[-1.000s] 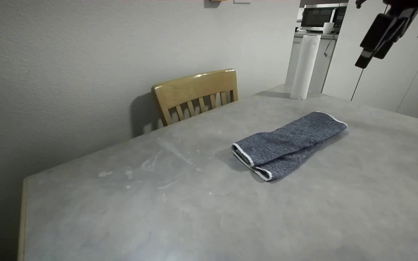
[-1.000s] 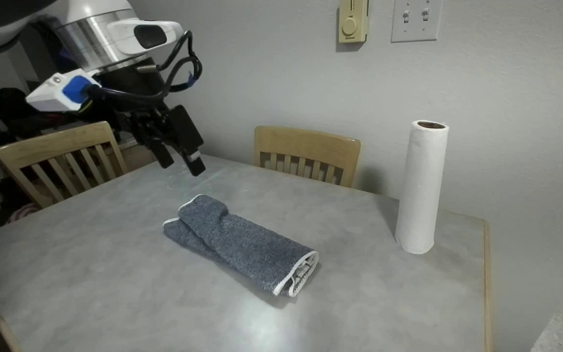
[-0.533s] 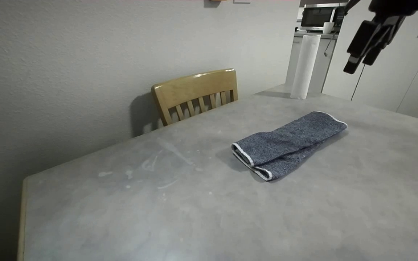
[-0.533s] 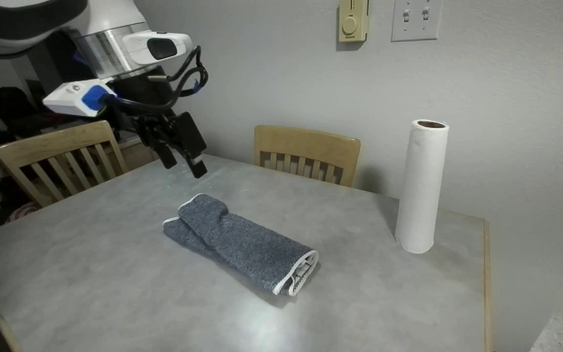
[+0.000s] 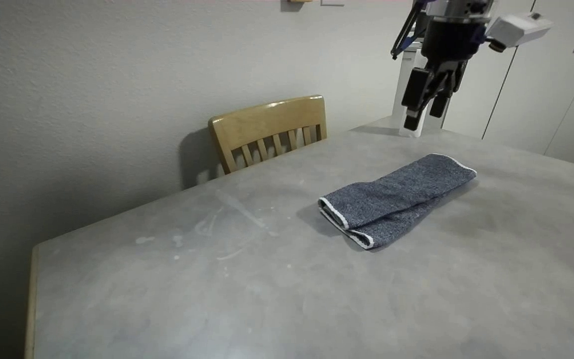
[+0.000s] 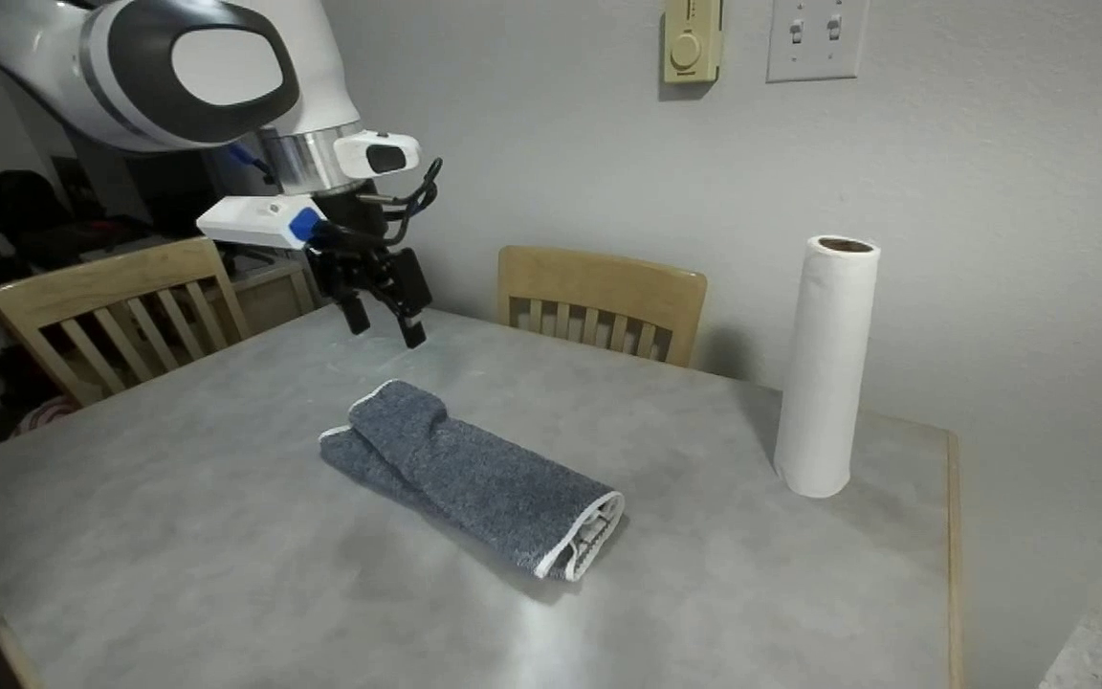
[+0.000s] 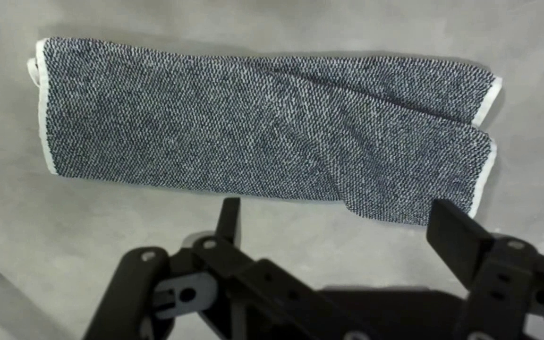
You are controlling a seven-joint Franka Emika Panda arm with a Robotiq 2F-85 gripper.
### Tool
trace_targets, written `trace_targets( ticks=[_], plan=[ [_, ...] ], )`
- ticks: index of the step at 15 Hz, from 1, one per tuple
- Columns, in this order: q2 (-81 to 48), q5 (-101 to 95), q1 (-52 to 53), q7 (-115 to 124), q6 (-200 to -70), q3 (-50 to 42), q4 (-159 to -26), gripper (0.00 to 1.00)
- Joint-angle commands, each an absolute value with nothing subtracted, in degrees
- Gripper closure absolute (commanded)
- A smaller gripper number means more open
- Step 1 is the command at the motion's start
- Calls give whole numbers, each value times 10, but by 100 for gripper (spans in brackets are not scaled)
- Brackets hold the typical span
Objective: Fold the towel once
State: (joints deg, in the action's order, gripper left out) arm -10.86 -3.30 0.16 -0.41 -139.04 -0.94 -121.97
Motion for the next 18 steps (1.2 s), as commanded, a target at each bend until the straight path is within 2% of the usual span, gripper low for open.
trace_targets(
  ticks=[1, 3, 17, 18],
  plan=[
    [-104, -33, -1, -4, -1389, -10, -1222, 0],
    [-101, -51, 1, 9, -1376, -14, -1225, 0],
    [-282, -87, 75, 24, -1174, 16, -1004, 0],
    [-266, -75, 64, 11, -1215, 18, -1037, 0]
  ],
)
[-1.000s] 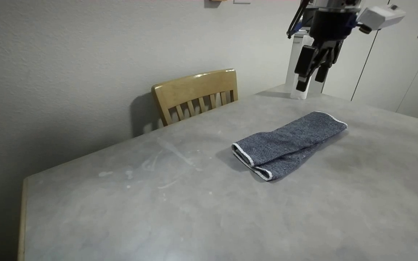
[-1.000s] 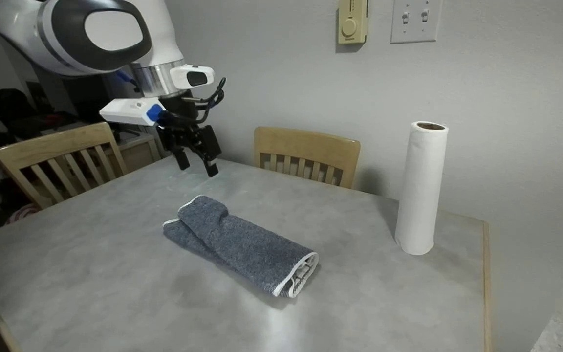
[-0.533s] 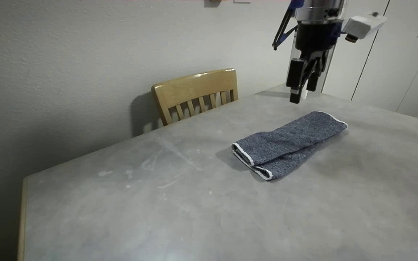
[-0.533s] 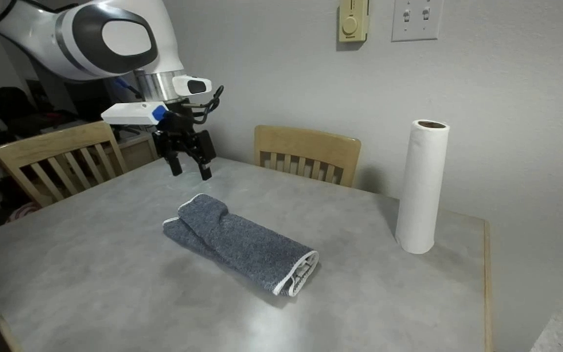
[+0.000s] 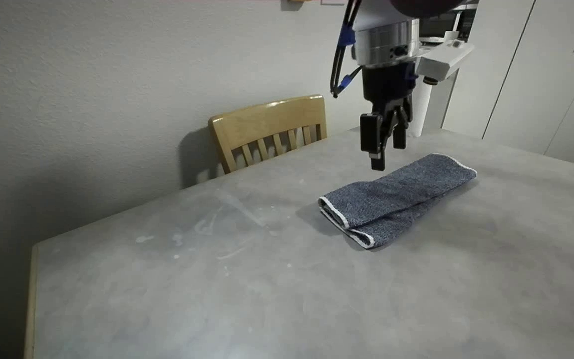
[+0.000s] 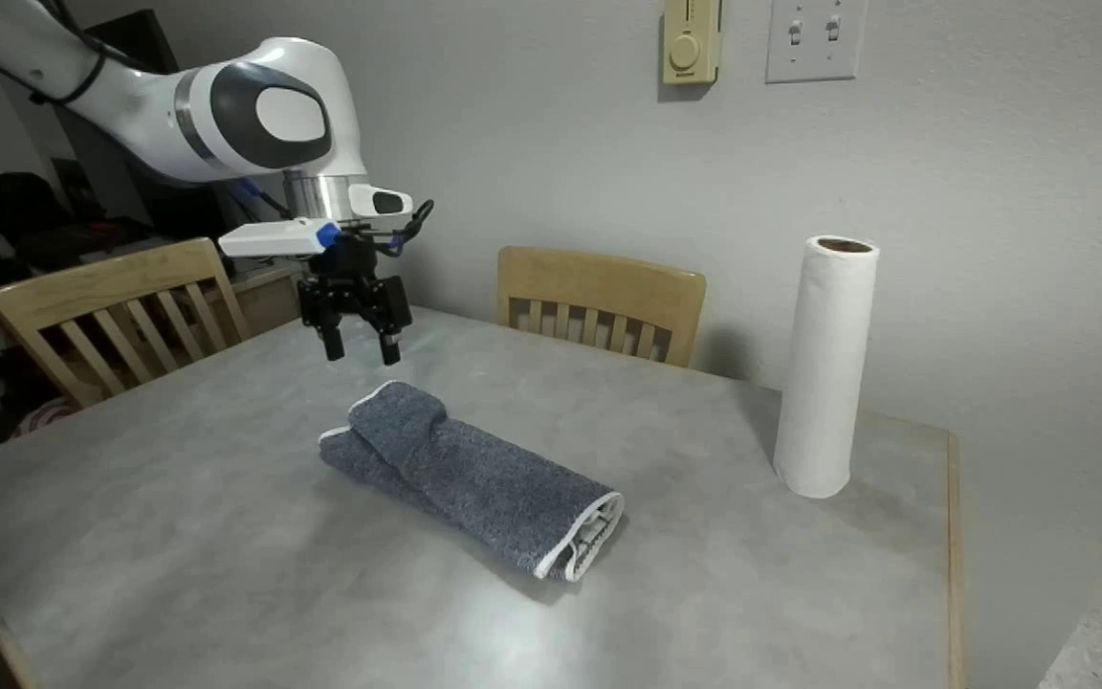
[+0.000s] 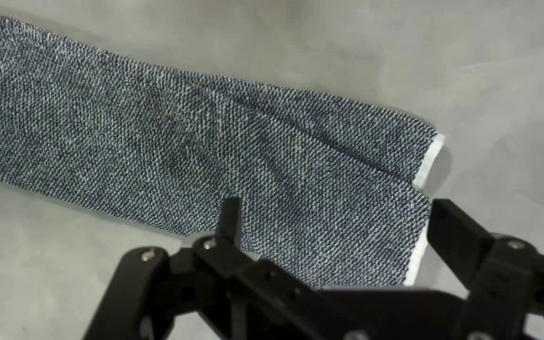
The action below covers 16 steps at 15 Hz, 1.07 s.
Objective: Fold the towel once
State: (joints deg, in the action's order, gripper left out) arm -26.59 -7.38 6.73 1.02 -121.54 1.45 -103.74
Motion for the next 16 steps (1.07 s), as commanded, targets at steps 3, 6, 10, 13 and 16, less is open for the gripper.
trace_targets(
  ticks=[3, 6, 10, 13, 16],
  plan=[
    [-276, -78, 76, 20, -1191, 19, -1017, 0],
    [-276, -78, 75, 20, -1189, 18, -1016, 0],
    [-276, -78, 75, 20, -1188, 18, -1015, 0],
    [-275, -79, 74, 14, -1198, 20, -1017, 0],
    [-282, -79, 76, 17, -1191, 20, -1010, 0]
  ],
)
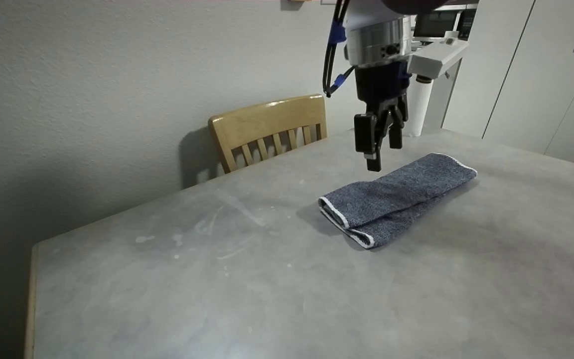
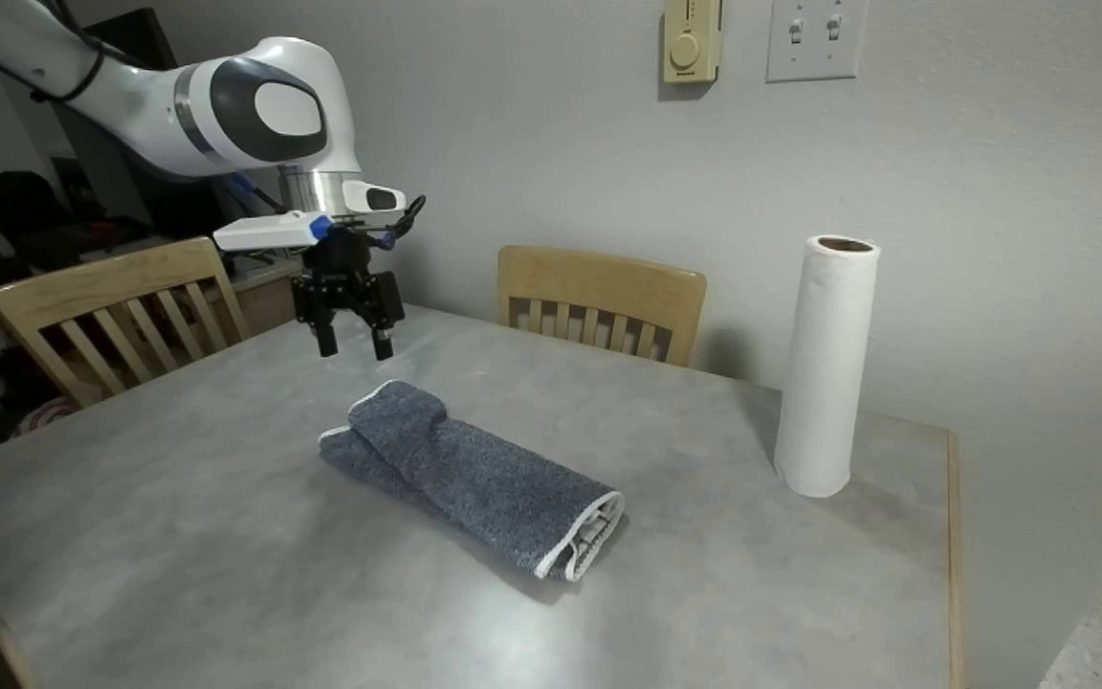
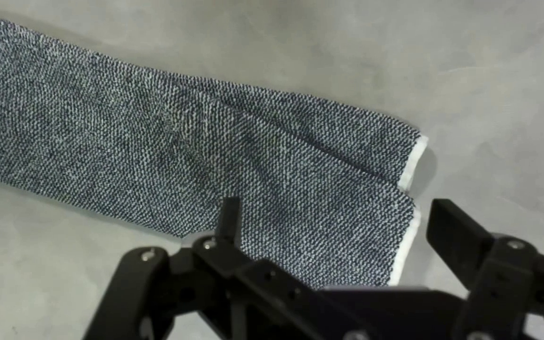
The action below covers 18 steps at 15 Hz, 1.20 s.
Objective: Fold the towel once
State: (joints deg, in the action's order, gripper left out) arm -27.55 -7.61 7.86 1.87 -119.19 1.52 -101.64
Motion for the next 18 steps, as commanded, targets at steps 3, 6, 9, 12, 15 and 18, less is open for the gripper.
trace_targets(
  ticks=[3, 6, 9, 12, 15, 18],
  plan=[
    [-293, -82, 82, 24, -1175, 21, -995, 0],
    [-306, -83, 87, 29, -1175, 23, -984, 0],
    [-339, -86, 100, 43, -1173, 23, -949, 0],
    [-377, -83, 126, 122, -1150, 13, -904, 0],
    [-399, -77, 154, 217, -1092, 6, -865, 0],
    [-410, -80, 180, 313, -1024, -5, -834, 0]
  ],
)
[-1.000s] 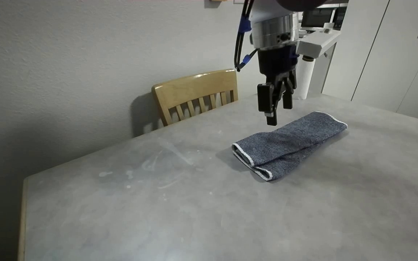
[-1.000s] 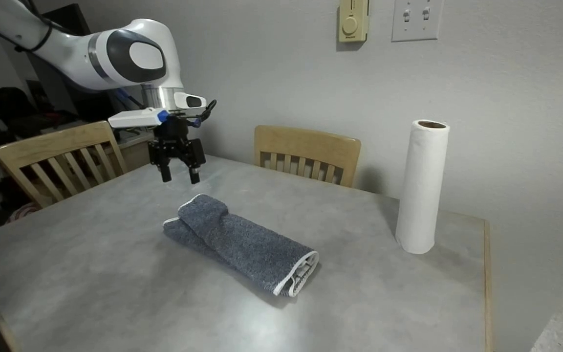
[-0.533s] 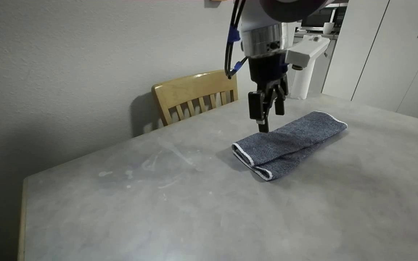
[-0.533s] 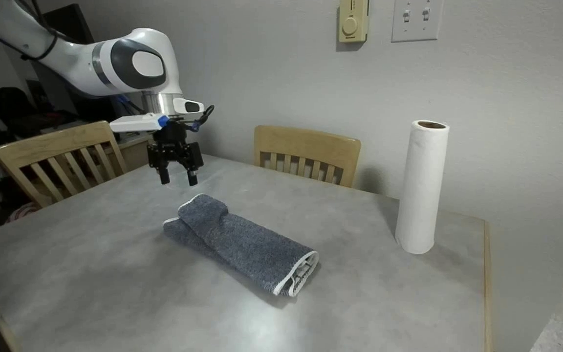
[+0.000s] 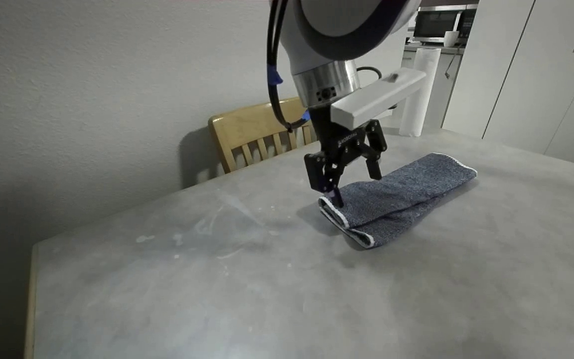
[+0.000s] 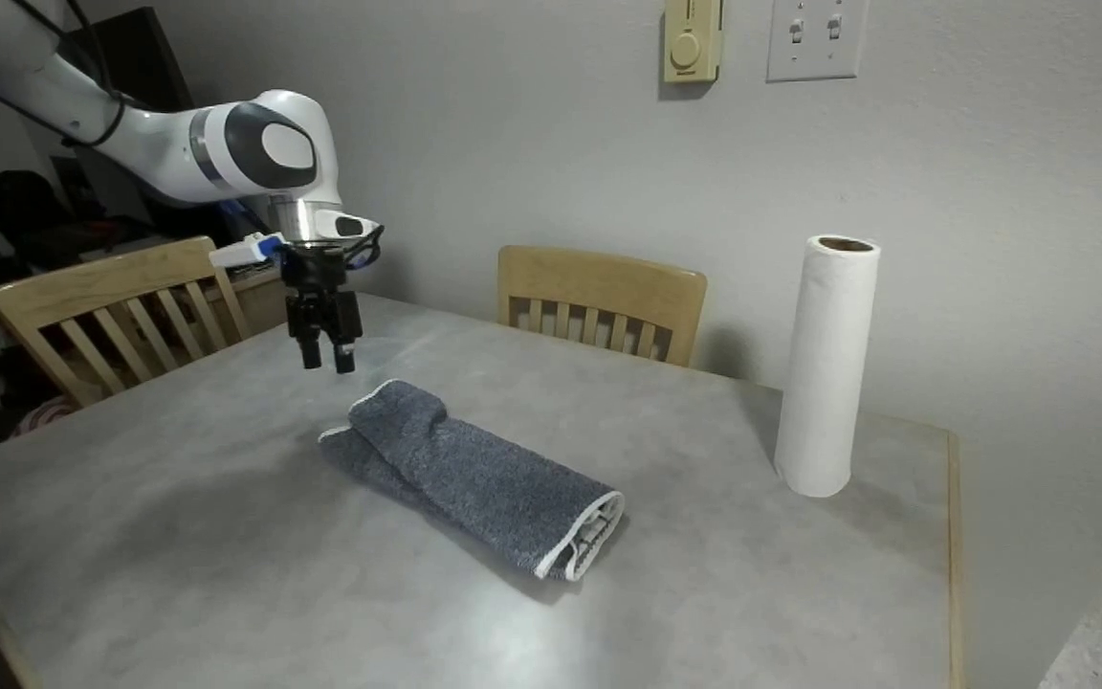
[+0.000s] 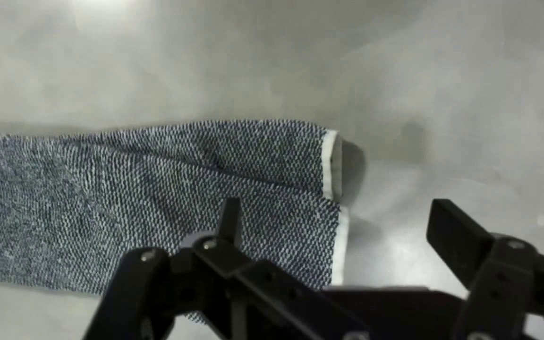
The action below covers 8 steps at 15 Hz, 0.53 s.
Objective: Fold the towel once
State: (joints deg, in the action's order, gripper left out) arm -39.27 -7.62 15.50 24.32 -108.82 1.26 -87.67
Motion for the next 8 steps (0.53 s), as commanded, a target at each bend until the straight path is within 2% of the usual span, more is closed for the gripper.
trace_targets(
  ticks=[1, 4, 8],
  plan=[
    [-414, -78, 186, 336, -1004, -6, -827, 0],
    [-422, -83, 194, 368, -976, -4, -817, 0],
    [-441, -113, 194, 351, -1024, -5, -826, 0]
  ],
)
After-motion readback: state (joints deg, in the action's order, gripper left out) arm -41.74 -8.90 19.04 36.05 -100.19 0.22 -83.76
